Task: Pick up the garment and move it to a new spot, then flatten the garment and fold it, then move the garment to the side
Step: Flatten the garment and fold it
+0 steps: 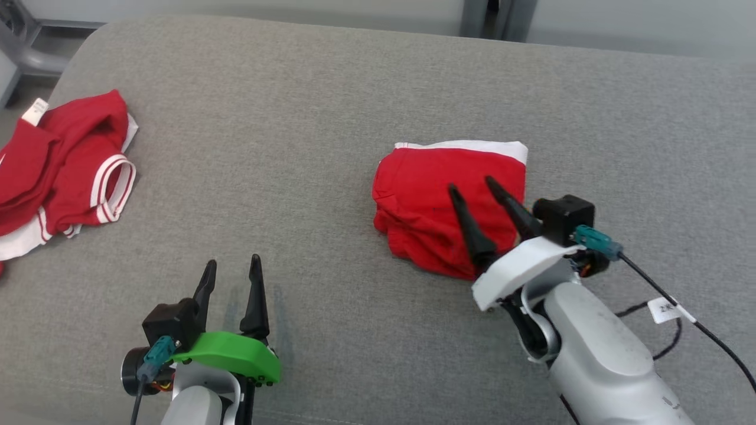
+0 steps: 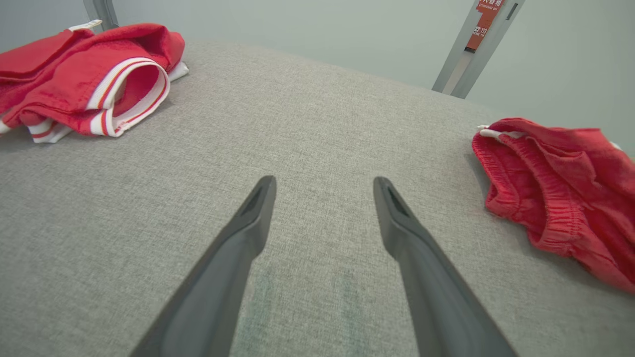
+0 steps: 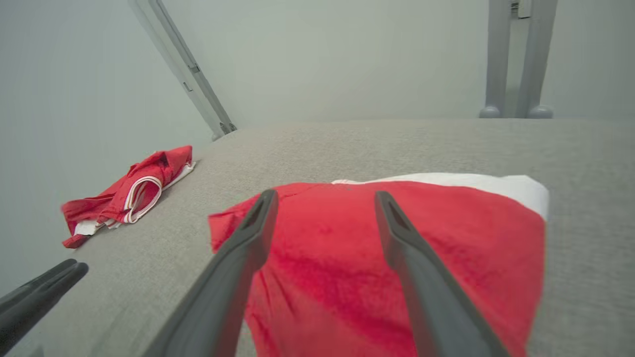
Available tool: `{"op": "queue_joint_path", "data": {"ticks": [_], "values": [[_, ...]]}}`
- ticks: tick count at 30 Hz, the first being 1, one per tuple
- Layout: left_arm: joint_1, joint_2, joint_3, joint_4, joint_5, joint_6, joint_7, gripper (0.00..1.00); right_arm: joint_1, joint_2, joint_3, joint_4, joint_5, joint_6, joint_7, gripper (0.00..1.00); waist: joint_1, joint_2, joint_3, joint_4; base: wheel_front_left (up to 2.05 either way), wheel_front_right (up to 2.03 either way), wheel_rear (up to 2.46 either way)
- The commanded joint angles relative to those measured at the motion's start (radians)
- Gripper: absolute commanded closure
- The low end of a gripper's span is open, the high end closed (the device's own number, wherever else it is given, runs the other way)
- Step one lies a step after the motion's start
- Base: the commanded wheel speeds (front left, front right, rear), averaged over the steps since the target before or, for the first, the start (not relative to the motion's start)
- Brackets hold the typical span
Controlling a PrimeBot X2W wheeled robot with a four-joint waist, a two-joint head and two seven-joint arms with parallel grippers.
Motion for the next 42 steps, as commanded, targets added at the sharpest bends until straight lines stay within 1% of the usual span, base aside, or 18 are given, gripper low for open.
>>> {"op": "queue_joint_path", "data": {"ticks": [1, 5, 8, 10, 14, 18, 24, 26, 36, 41, 42], "values": [[-0.001, 0.003, 0.011, -0.003, 0.010, 0.001, 0.001, 0.00, 0.036, -0.002, -0.056, -0.012, -0.032, 0.000, 0.000, 0.00, 0.0000, 0.0000, -0.019, -0.065, 0.00, 0.00, 0.00], [0.016, 0.003, 0.035, -0.005, 0.033, 0.004, 0.001, 0.00, 0.104, -0.002, -0.211, -0.041, -0.142, 0.000, 0.000, 0.00, 0.0000, 0.0000, -0.030, -0.109, 0.00, 0.00, 0.00], [0.031, 0.004, 0.054, -0.010, 0.049, 0.004, 0.001, 0.00, 0.158, -0.002, -0.308, -0.068, -0.190, 0.000, 0.000, 0.00, 0.0000, 0.0000, -0.043, -0.135, 0.00, 0.00, 0.00], [0.045, 0.003, 0.067, -0.015, 0.072, 0.006, 0.001, 0.00, 0.190, -0.002, -0.353, -0.087, -0.212, 0.000, 0.000, 0.00, 0.0000, 0.0000, -0.056, -0.150, 0.00, 0.00, 0.00], [0.094, 0.004, 0.094, -0.022, 0.117, 0.002, 0.001, 0.00, 0.251, -0.002, -0.398, -0.109, -0.233, 0.000, 0.000, 0.00, 0.0000, 0.0000, -0.091, -0.177, 0.00, 0.00, 0.00], [0.150, 0.004, 0.113, -0.030, 0.149, -0.006, 0.001, 0.00, 0.310, -0.003, -0.417, -0.100, -0.204, 0.000, 0.000, 0.00, 0.0000, 0.0000, -0.133, -0.200, 0.00, 0.00, 0.00], [0.211, 0.003, 0.120, -0.044, 0.165, 0.000, 0.001, 0.00, 0.360, -0.003, -0.411, -0.100, -0.215, 0.000, 0.000, 0.00, 0.0000, 0.0000, -0.175, -0.218, 0.00, 0.00, 0.00], [0.220, 0.004, 0.127, -0.046, 0.152, 0.006, 0.001, 0.00, 0.365, -0.003, -0.414, -0.098, -0.214, 0.000, 0.000, 0.00, 0.0000, 0.0000, -0.181, -0.219, 0.00, 0.00, 0.00], [0.211, 0.004, 0.110, -0.060, 0.144, 0.010, 0.001, 0.00, 0.352, -0.003, -0.411, -0.101, -0.211, 0.000, 0.000, 0.00, 0.0000, 0.0000, -0.178, -0.210, 0.00, 0.00, 0.00], [0.200, 0.004, 0.101, -0.060, 0.142, 0.010, 0.001, 0.00, 0.339, -0.003, -0.398, -0.108, -0.227, 0.000, 0.000, 0.00, 0.0000, 0.0000, -0.166, -0.199, 0.00, 0.00, 0.00], [0.194, 0.004, 0.098, -0.060, 0.138, 0.010, 0.001, 0.00, 0.332, -0.003, -0.389, -0.114, -0.242, 0.000, 0.000, 0.06, 0.0000, 0.0000, -0.160, -0.194, 0.00, 0.00, 0.00]]}}
